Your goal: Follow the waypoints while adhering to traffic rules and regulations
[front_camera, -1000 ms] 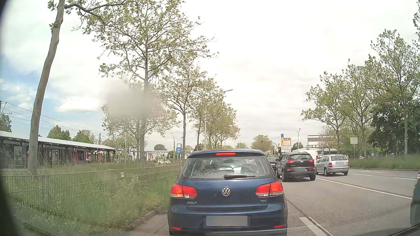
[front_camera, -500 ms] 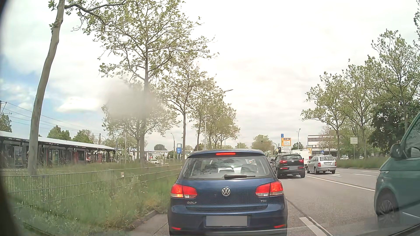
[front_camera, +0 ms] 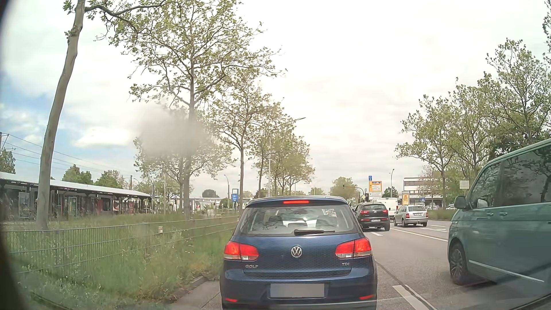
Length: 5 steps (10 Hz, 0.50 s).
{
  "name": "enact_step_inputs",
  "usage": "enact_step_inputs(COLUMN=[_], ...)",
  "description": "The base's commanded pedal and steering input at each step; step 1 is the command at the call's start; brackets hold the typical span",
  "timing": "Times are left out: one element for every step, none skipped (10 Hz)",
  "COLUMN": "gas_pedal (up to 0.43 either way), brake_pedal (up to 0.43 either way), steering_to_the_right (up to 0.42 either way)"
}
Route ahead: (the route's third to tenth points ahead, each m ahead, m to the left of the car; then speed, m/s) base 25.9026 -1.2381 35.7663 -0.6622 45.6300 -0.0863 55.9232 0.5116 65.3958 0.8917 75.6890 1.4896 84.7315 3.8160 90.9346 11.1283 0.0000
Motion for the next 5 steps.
enact_step_inputs(gas_pedal=[0.000,0.000,0.000,0.000,0.000], brake_pedal=[0.256,0.250,0.250,0.256,0.250], steering_to_the_right=[-0.005,-0.005,-0.005,-0.005,-0.005])
